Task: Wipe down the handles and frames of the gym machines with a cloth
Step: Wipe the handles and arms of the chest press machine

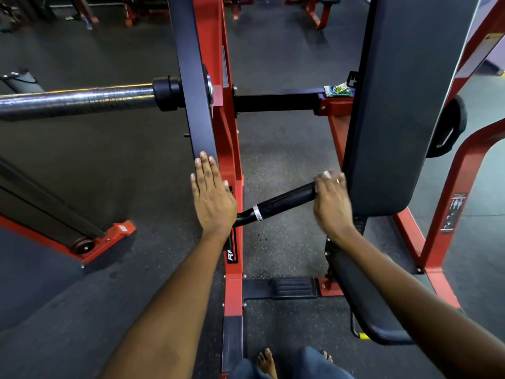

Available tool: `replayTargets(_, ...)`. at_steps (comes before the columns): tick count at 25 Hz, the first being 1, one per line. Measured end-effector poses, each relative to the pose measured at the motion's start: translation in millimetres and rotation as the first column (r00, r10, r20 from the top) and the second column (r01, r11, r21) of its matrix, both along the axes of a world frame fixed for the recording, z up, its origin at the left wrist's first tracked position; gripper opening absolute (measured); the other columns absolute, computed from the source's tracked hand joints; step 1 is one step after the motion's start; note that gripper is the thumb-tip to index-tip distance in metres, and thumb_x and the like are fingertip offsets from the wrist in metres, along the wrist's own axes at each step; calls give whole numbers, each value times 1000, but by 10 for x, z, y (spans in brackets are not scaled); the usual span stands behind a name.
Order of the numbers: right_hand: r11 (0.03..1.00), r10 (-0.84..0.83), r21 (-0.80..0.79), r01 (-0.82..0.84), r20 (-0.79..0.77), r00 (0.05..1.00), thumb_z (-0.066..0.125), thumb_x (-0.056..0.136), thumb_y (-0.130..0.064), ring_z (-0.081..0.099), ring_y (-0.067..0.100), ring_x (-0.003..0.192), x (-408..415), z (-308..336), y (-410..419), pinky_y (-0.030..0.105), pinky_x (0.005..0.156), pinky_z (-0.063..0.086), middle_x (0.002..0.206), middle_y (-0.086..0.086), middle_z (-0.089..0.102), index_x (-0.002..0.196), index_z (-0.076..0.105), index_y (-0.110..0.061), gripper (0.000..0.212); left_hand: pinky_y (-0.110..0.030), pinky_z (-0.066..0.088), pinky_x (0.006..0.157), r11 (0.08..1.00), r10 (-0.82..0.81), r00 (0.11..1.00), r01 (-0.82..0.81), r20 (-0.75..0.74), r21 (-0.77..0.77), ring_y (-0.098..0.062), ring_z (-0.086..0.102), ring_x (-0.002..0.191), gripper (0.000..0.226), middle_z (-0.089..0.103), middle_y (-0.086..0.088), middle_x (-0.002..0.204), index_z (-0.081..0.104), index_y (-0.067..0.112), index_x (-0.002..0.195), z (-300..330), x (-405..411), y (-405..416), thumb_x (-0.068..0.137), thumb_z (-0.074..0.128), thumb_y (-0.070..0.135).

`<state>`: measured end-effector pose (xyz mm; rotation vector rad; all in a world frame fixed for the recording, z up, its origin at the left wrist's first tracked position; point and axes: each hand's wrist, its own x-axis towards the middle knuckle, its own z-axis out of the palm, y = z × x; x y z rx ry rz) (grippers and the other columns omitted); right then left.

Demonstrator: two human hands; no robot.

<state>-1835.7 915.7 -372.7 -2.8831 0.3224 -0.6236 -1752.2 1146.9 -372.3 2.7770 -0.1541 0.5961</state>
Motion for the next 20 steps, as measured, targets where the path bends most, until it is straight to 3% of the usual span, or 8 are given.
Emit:
replayTargets(4, 976, 217, 5, -217, -25, 976, 36, 75, 12, 56, 37, 113, 129, -272, 871, 52, 103, 41, 112, 21, 62, 112, 60, 5, 45, -41, 4, 121, 1000, -22, 1000, 22, -1, -5, -26, 1, 148, 62, 3, -13, 161, 0, 3, 151, -5, -11, 11, 98, 25, 20)
replayTargets(9, 833, 537, -105, -543, -80, 840, 26, 76, 10, 27, 26, 139, -290, -648, 557, 38, 118, 13, 148, 12, 35, 139, 39, -3, 65, -40, 3, 121, 1000, -18, 1000, 18, -4, 0, -26, -1, 148, 62, 1, -13, 161, -1, 4, 151, 4, -11, 12, 99, 27, 19)
replayTargets(12, 939, 183, 309, -154, -65, 981, 36, 90, 5, 44, 28, 129, -635, -738, 291, 43, 108, 37, 137, 10, 50, 134, 48, -12, 49, -41, 4, 121, 1000, -18, 1000, 18, -1, -1, -26, 1, 148, 62, 2, -13, 161, 0, 3, 151, -11, -10, 15, 99, 29, 18)
replayTargets(13, 791, -124, 592, 152, -88, 988, 39, 92, -1, 57, 29, 112, -563, -631, 212, 41, 93, 48, 122, 11, 60, 126, 57, -14, 40, -41, 5, 121, 1000, -17, 1000, 17, 3, 1, -27, 1, 148, 62, 2, -13, 161, 0, 3, 151, -16, -10, 16, 99, 30, 18)
replayTargets(14, 443, -376, 821, 362, -196, 906, 42, 91, -4, 61, 26, 91, -412, -448, 121, 34, 75, 50, 103, 10, 66, 112, 65, -13, 33, -41, 6, 121, 1000, -15, 1000, 15, 6, -4, -27, 2, 148, 63, 3, -13, 161, 0, 3, 151, -17, -6, 14, 99, 31, 18)
replayTargets(15, 105, -465, 936, 335, -251, 849, 41, 89, -3, 58, 21, 73, -243, -295, 23, 27, 62, 46, 85, 8, 64, 96, 69, -11, 30, -41, 6, 121, 1000, -14, 1000, 14, 7, -13, -26, 2, 148, 63, 3, -13, 161, 0, 3, 151, -16, -5, 11, 99, 31, 18)
replayTargets(16, -74, -477, 970, 231, -238, 846, 38, 89, 0, 50, 15, 62, -86, -166, -18, 23, 53, 40, 72, 4, 57, 82, 66, -10, 30, -41, 6, 121, 1000, -15, 1000, 15, 7, -18, -26, 2, 148, 63, 3, -13, 161, 0, 3, 151, -16, -11, 10, 99, 31, 18)
replayTargets(20, -240, -491, 964, 113, -221, 843, 33, 93, 6, 38, 8, 57, 160, 92, 490, 19, 53, 33, 64, -2, 40, 66, 44, -17, 37, -41, 6, 121, 1000, -15, 1000, 15, 17, -25, -26, 1, 148, 64, 3, -13, 161, -5, 4, 150, -8, -2, 7, 98, 31, 18)
